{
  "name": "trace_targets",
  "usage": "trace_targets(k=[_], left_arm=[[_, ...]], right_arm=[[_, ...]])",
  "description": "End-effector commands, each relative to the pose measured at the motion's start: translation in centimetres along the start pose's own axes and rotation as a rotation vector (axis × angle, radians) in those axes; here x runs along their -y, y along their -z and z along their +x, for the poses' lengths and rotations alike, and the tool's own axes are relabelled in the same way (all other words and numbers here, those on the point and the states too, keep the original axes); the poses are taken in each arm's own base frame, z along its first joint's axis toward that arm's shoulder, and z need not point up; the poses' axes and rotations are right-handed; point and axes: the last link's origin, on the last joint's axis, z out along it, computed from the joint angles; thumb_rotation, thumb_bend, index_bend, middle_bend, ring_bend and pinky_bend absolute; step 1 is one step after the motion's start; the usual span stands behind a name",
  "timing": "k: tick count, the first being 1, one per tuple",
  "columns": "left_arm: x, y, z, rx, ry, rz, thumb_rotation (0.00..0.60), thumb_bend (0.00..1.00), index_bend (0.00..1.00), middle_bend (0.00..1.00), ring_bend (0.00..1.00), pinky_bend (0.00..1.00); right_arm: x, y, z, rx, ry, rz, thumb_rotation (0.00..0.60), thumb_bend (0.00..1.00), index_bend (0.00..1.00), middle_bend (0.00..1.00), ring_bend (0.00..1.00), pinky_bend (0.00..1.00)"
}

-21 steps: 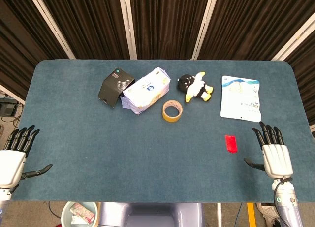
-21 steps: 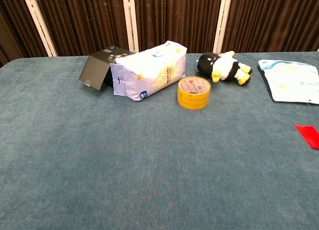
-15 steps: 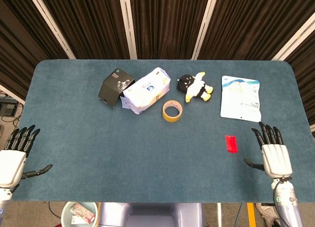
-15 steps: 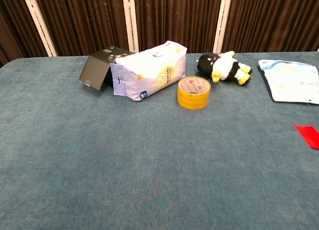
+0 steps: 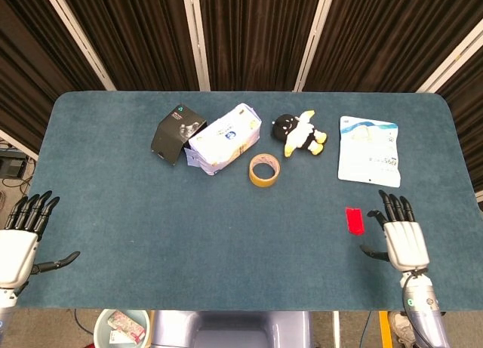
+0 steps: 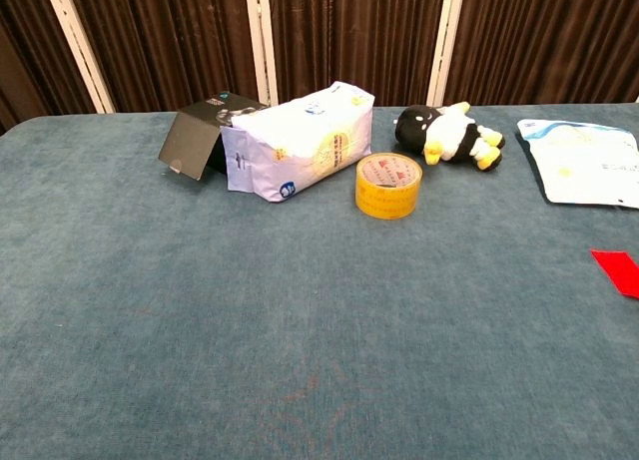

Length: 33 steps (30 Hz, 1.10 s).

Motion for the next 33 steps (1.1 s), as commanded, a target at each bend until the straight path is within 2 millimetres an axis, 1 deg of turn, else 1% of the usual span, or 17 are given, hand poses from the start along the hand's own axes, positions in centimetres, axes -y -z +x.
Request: trace_targets(k=[1,7,11,14,16,21,27,33], left_arm=[[-0.1,0.0,-0.1,0.013,-0.002,-0.009,0.389,0.04,0.00,0.00,0.00,0.00],[0.2,-0.3,-0.2,0.027,-0.011,0.011,0.389,0.04,0.00,0.00,0.00,0.00],[0.2,-0.3,-0.4,0.029,-0.016,0.012,0.390,0.03,0.00,0.00,0.00,0.00],[0.0,-0.4,-0.7,0.041,-0.024,0.014,0.388,0.03,0.00,0.00,0.00,0.00],[-0.3,-0.5,-0.9,0.043,-0.029,0.011,0.385,0.03,0.00,0.00,0.00,0.00],[-0.5,-0.7,-1.2,0.054,-0.035,0.009,0.391,0.03,0.00,0.00,0.00,0.00],[-0.6,-0.9,-1.7,0.073,-0.039,0.003,0.391,0.02,0.00,0.00,0.00,0.00],[-0.6,-0.9,-1.5,0.061,-0.047,0.010,0.388,0.02,0.00,0.00,0.00,0.00]], right_arm=[[1.0,-1.0,-2.1,-0.013,0.003,0.016,0.600,0.04,0.43,0.00,0.00,0.00],[1.3,-2.5,-4.3,-0.034,-0.022,0.029,0.600,0.04,0.47,0.04,0.00,0.00],[0.5,-3.7,-5.9,-0.047,0.004,0.057,0.600,0.04,0.48,0.06,0.00,0.00],[-0.3,-4.0,-6.7,-0.036,0.009,0.053,0.600,0.04,0.49,0.06,0.00,0.00],[-0.9,-4.1,-7.3,-0.023,0.010,0.038,0.600,0.04,0.49,0.06,0.00,0.00],[-1.7,-3.9,-8.3,0.004,0.013,0.023,0.600,0.04,0.49,0.06,0.00,0.00],[-1.8,-3.2,-9.5,0.033,0.023,0.020,0.600,0.04,0.49,0.06,0.00,0.00],[-1.6,-3.6,-10.1,0.047,0.030,0.026,0.600,0.04,0.49,0.06,0.00,0.00]])
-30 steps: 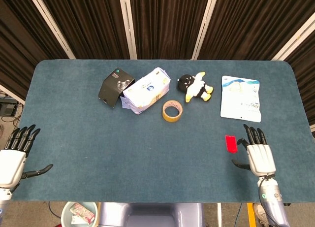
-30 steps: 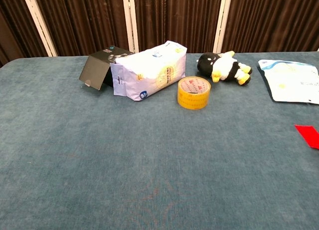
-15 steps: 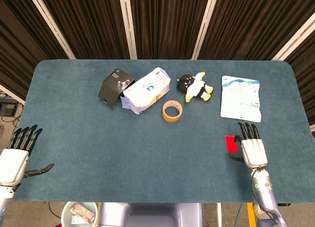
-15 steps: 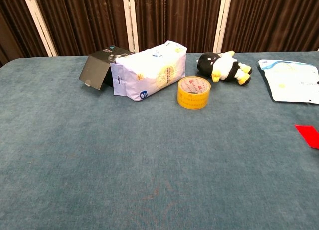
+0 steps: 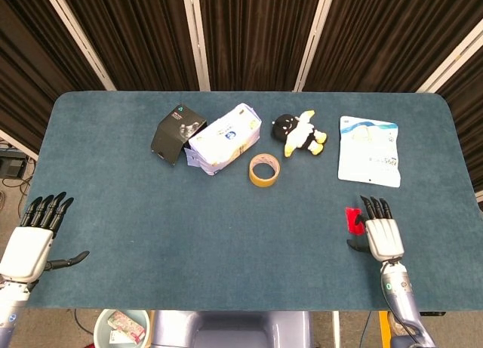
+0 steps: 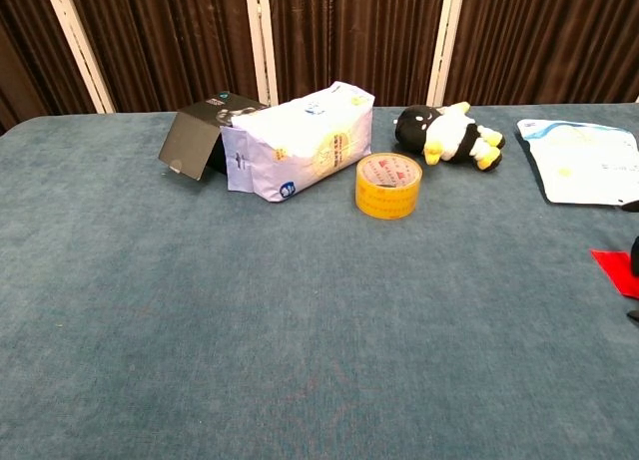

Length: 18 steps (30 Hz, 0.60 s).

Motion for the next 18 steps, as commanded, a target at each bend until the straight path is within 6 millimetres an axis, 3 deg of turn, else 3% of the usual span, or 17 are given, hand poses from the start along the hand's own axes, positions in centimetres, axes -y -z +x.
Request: trace_targets(k=[1,18], left_arm=[[0.0,0.0,0.0,-0.004,-0.003,0.004,0.388,0.02,0.00,0.00,0.00,0.00],[0.0,-0.1,-0.2,-0.004,-0.016,0.020,0.390,0.02,0.00,0.00,0.00,0.00]], right_arm=[[0.1,-0.3,-0.3,0.005,0.001,0.005,0.600,0.04,0.49,0.06,0.00,0.00],[-1.2,-1.4,0.1,-0.015,0.024,-0.012,0.600,0.04,0.51,0.06,0.00,0.00]])
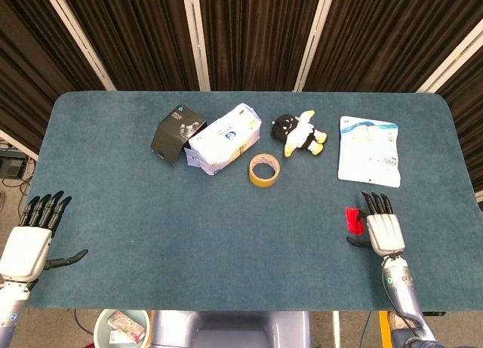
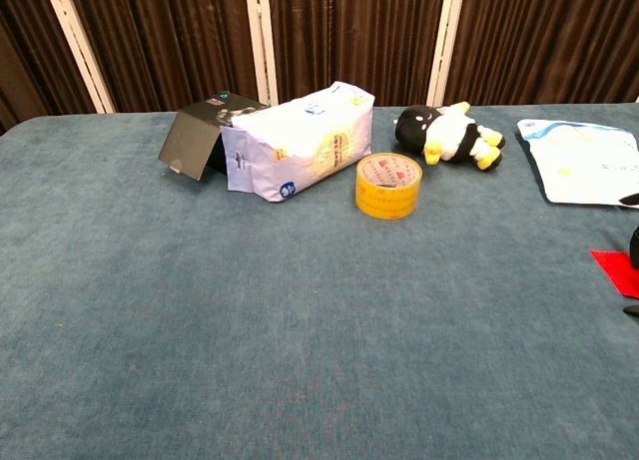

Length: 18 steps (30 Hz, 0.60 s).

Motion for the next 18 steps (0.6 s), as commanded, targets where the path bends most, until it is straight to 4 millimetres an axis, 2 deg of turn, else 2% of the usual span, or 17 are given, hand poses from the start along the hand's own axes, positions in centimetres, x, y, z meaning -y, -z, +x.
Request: trace_targets(k=[1,18], left_arm=[[0.01,-0.02,-0.04,0.001,-0.002,0.003,0.389,0.02,0.00,0.00,0.00,0.00],[-0.11,-0.06,-0.22,0.004,-0.012,0.006,0.389,0.02,0.00,0.00,0.00,0.00]], right_arm=[[-0.18,-0.16,0.11,-0.003,0.003,-0.002,0.600,0.04,0.51,0.07,0.00,0.00],[-1.02,-0.69,0.20,0.008,0.023,-0.008,0.600,0.09,0.52,0.08,0.00,0.00]])
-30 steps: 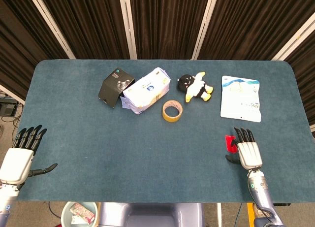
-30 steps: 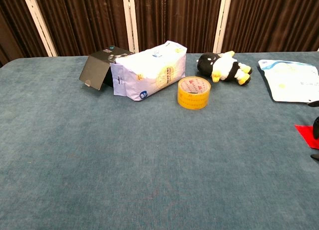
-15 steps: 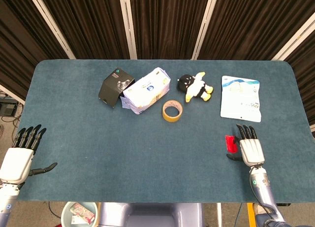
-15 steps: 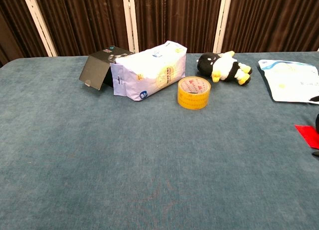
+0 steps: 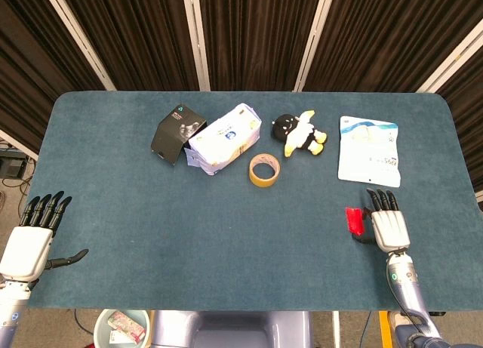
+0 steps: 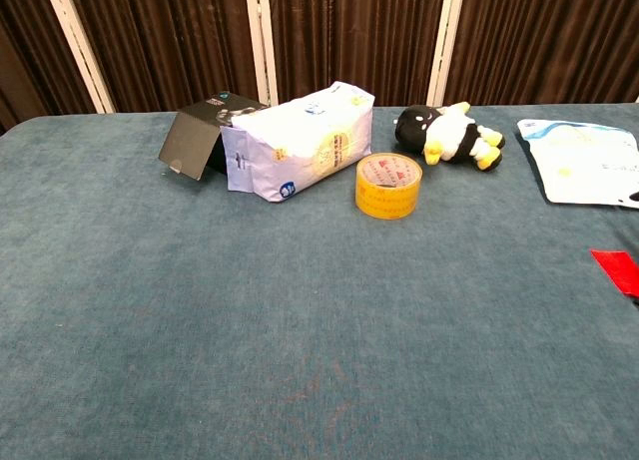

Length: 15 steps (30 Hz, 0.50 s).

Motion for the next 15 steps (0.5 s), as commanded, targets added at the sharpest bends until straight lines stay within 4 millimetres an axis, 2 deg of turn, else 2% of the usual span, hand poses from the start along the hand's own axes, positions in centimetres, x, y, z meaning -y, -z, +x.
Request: trace_targets(k=[1,10,15], left_arm=[[-0.03,0.00,0.00,-0.001,-0.001,0.000,0.389,0.02,0.00,0.00,0.00,0.00],[0.00,0.02,0.04,-0.003,0.001,0.001,0.388,0.02,0.00,0.00,0.00,0.00],[0.06,0.06,0.10,-0.006,0.001,0.001,0.387,0.02,0.00,0.00,0.00,0.00]], right_arm=[[0.04,-0.06,-0.06,0.003,0.000,0.002,0.600,0.10,0.53,0.08,0.00,0.00],[0.35,0.01,-0.44,0.014,0.002,0.013,0.600,0.19,0.56,0.10,0.00,0.00],[0.78,0.11,-0.80,0.023,0.009,0.028,0.600,0.21,0.59,0.11,0.00,0.00]])
